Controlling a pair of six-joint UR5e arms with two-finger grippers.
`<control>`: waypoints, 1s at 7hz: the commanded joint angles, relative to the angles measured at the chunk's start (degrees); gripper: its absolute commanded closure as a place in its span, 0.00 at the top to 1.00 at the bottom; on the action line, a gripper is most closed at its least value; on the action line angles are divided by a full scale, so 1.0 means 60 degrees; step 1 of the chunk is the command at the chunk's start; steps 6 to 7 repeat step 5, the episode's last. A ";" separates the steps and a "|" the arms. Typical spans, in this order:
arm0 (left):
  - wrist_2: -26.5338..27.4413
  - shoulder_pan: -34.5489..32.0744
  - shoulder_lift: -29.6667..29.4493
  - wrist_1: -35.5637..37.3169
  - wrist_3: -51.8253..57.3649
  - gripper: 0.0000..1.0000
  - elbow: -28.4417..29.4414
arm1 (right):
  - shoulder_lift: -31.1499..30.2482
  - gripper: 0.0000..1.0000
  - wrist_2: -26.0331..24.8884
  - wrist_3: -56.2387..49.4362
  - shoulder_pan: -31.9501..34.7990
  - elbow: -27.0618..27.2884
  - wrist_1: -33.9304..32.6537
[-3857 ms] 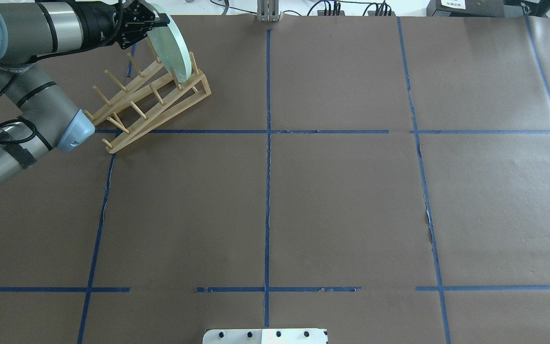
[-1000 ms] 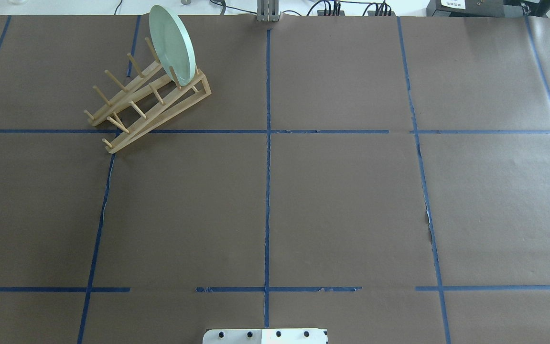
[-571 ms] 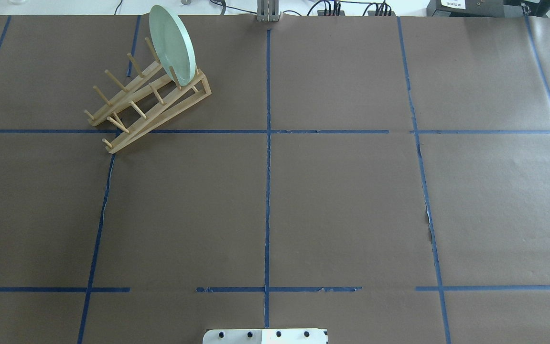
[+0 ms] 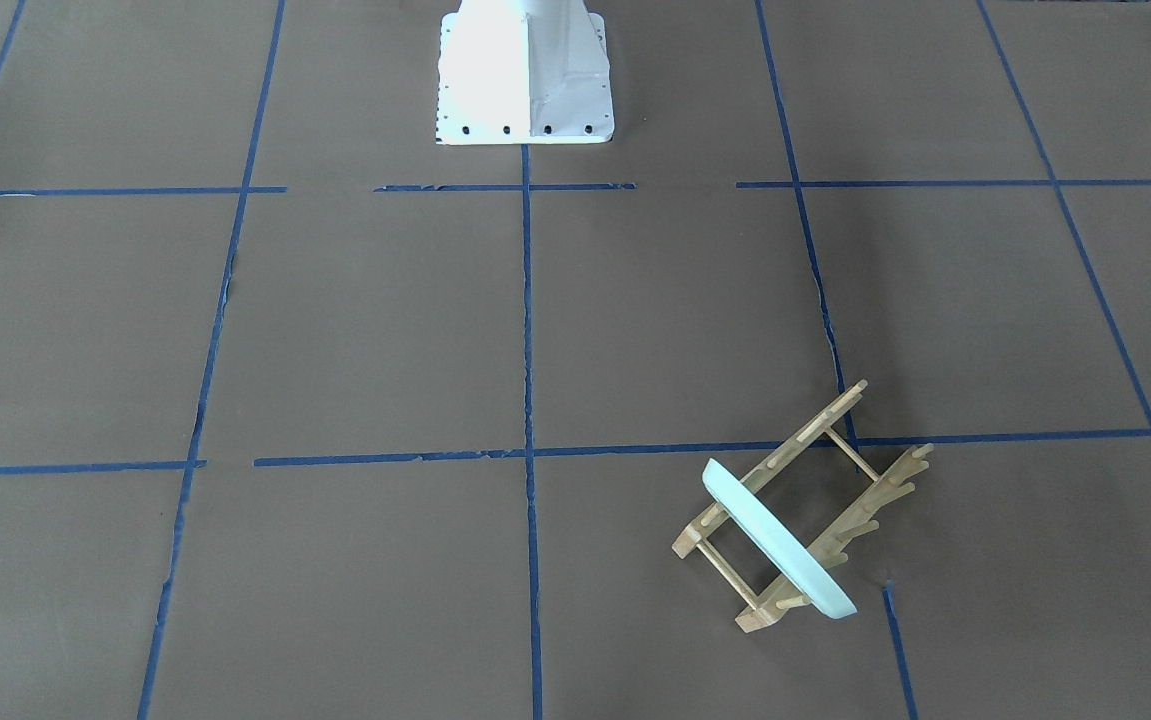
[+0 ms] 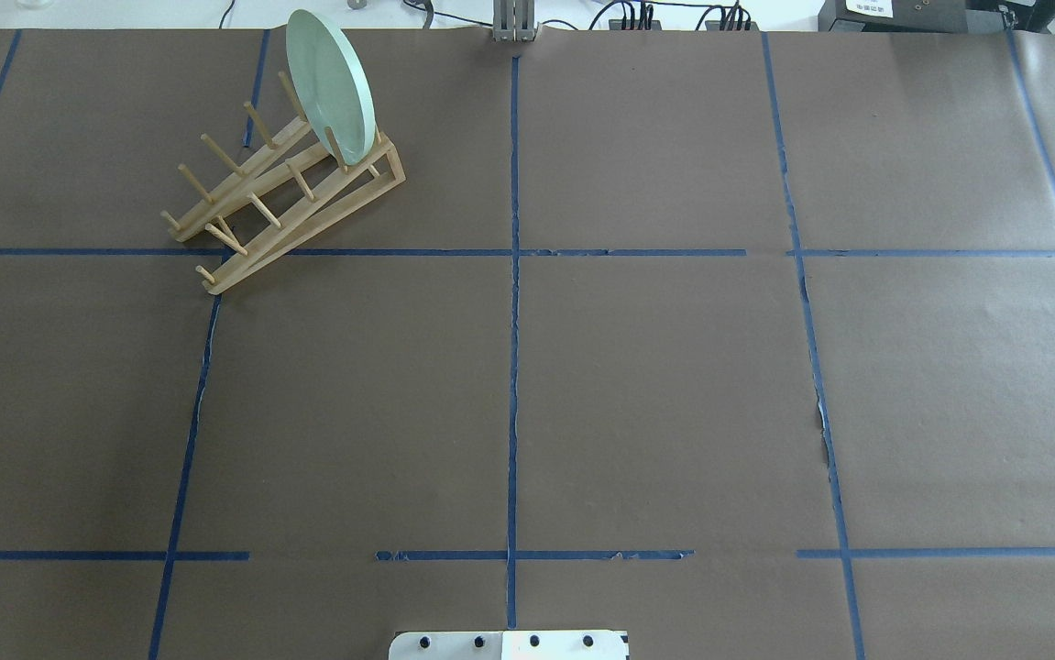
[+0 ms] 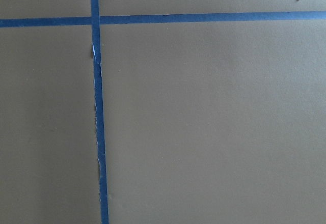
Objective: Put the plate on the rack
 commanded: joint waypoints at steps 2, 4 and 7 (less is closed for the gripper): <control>0.0075 0.0625 -0.0003 0.0818 -0.0018 1.00 -0.0007 | -0.0003 1.00 0.0000 0.0000 0.0000 0.0000 0.0000; 0.0075 0.0628 -0.0134 0.0851 -0.0004 1.00 -0.0124 | -0.0003 1.00 0.0000 0.0000 0.0000 0.0000 0.0000; 0.0075 0.0628 -0.0265 0.0851 -0.0004 1.00 -0.0299 | -0.0003 1.00 0.0000 0.0000 0.0000 0.0000 0.0000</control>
